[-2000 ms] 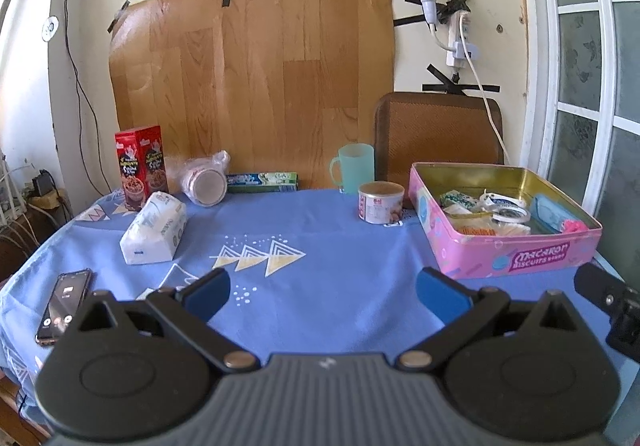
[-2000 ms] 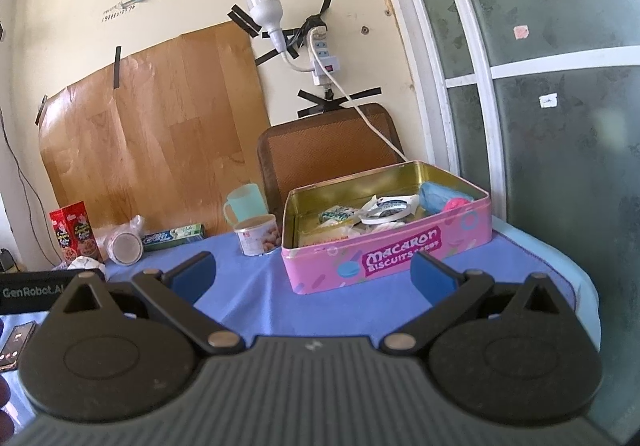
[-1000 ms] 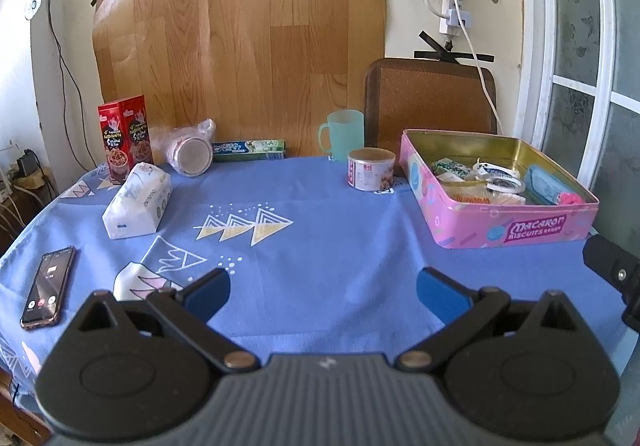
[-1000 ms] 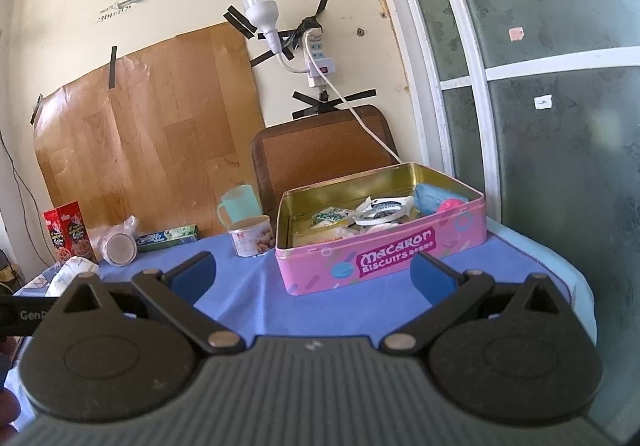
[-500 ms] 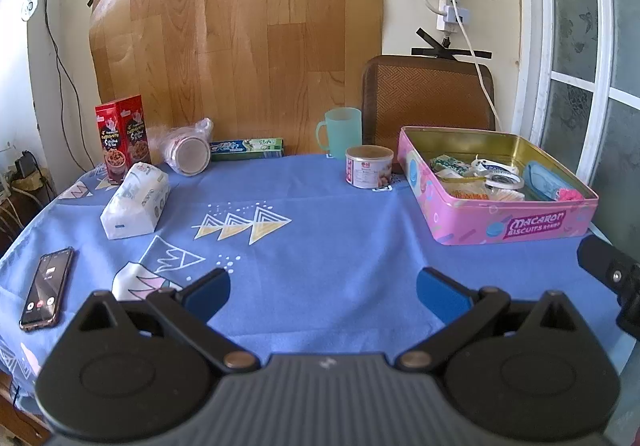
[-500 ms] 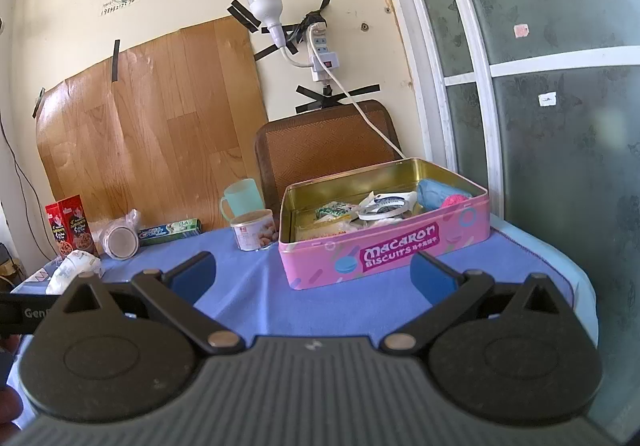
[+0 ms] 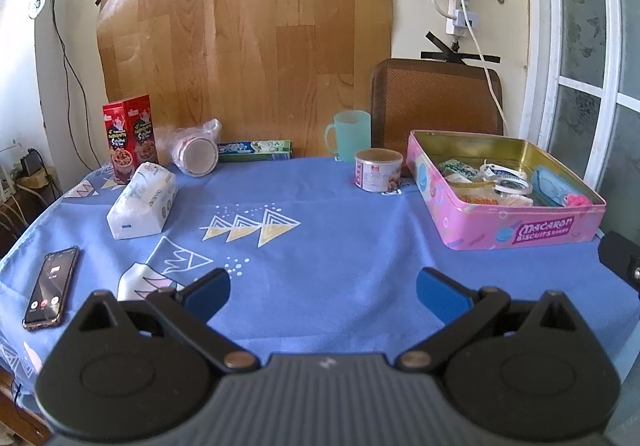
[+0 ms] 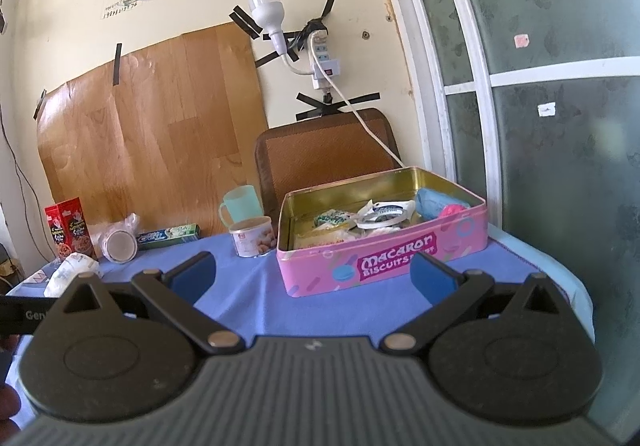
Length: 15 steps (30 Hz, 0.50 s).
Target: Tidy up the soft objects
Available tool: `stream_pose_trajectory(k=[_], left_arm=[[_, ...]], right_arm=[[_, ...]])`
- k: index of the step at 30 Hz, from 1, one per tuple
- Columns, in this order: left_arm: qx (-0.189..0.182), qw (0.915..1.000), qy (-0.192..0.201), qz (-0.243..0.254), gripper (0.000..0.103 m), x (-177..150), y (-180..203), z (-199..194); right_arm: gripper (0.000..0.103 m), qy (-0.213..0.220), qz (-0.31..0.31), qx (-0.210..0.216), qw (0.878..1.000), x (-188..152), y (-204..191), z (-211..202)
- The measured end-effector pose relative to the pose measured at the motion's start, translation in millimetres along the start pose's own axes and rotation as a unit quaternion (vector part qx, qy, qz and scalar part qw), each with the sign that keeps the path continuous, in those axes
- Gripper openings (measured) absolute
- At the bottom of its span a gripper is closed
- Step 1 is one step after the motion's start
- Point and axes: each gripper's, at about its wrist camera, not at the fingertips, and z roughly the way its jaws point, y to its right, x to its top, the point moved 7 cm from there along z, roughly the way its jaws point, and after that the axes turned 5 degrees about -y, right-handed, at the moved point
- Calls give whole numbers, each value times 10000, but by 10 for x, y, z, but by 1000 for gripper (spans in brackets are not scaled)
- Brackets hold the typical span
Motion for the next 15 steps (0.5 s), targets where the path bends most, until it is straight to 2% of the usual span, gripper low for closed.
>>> stream_pose_trajectory(k=[8,15], left_arm=[[95,9999,20,-41,103,24,-63,34],[46,9999,70,124,103,201,-43,125]], right_arm=[[103,-48,-41,67,10000,-5,-27,8],[103,-688,-278,604,9954,178,-77,285]])
